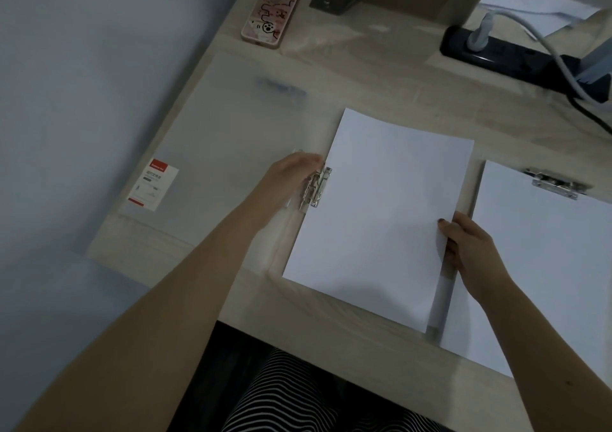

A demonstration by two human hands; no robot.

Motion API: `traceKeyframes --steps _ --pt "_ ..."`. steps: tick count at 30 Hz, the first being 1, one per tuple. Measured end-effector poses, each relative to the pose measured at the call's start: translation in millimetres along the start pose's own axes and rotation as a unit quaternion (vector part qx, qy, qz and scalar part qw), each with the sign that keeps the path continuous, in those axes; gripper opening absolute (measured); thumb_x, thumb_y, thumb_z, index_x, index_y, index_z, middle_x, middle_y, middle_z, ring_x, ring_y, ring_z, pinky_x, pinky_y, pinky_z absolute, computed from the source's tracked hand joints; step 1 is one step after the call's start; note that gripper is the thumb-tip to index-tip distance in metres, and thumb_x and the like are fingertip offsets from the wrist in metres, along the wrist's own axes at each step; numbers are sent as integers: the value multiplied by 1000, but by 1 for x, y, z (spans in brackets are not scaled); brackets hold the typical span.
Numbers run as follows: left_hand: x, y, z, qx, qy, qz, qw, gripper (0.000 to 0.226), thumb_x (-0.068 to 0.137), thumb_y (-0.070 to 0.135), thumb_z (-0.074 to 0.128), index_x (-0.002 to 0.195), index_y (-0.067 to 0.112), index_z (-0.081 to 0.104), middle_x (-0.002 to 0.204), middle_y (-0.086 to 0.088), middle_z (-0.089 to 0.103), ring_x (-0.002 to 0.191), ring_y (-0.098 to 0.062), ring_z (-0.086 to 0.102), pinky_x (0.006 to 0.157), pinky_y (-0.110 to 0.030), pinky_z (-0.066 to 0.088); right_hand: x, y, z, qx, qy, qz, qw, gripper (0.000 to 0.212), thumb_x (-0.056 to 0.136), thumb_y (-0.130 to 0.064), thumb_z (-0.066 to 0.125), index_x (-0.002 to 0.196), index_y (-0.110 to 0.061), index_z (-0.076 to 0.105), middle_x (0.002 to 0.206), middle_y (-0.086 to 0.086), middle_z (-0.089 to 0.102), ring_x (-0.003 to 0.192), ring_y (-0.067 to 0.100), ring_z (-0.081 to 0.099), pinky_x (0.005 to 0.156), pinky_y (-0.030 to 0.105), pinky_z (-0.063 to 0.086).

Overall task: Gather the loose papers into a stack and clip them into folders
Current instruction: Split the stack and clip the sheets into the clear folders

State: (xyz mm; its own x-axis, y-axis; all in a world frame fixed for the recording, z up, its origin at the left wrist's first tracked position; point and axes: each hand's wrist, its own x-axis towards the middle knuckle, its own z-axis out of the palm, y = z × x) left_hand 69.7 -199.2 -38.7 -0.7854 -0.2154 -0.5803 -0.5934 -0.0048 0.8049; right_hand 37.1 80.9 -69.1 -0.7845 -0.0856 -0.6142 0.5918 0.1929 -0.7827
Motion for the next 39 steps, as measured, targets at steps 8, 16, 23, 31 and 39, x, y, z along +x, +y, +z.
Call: traceKeyframes --steps 8,16,23,31,39 --pt "-9 -7 1 118 38 -69 990 8 90 25 45 88 19 50 79 -6 45 73 -17 41 67 -28 36 0 1 1 -7 13 -6 1000 24 95 -14 49 71 -17 53 51 -10 50 44 2 49 41 12 40" --pt "-7 -3 -1 90 18 -120 988 14 91 29 47 89 16 50 90 -4 50 82 -17 46 65 -22 38 -1 2 1 -8 22 -9 1000 25 94 -14 50 70 -19 54 58 -4 44 47 6 47 42 12 40" --pt "-13 -5 -2 1 -22 -122 992 19 87 33 56 89 16 46 80 0 37 80 -17 36 80 -24 39 -2 1 2 10 18 0 1000 17 95 -16 50 84 -18 62 62 -7 60 52 5 59 46 14 48" --pt "-33 -16 4 -46 -63 -71 994 18 87 43 51 97 30 58 104 16 56 100 3 48 93 -24 28 -3 2 1 12 10 -7 1000 16 96 -14 47 89 -16 62 57 -11 61 49 2 59 45 14 47" --pt "-35 -26 0 -112 -59 -113 985 21 84 43 58 96 27 66 113 10 63 107 -8 55 98 -30 35 -4 0 0 11 2 -14 1000 20 96 -11 47 80 -16 58 48 -15 58 43 -2 55 41 11 43"
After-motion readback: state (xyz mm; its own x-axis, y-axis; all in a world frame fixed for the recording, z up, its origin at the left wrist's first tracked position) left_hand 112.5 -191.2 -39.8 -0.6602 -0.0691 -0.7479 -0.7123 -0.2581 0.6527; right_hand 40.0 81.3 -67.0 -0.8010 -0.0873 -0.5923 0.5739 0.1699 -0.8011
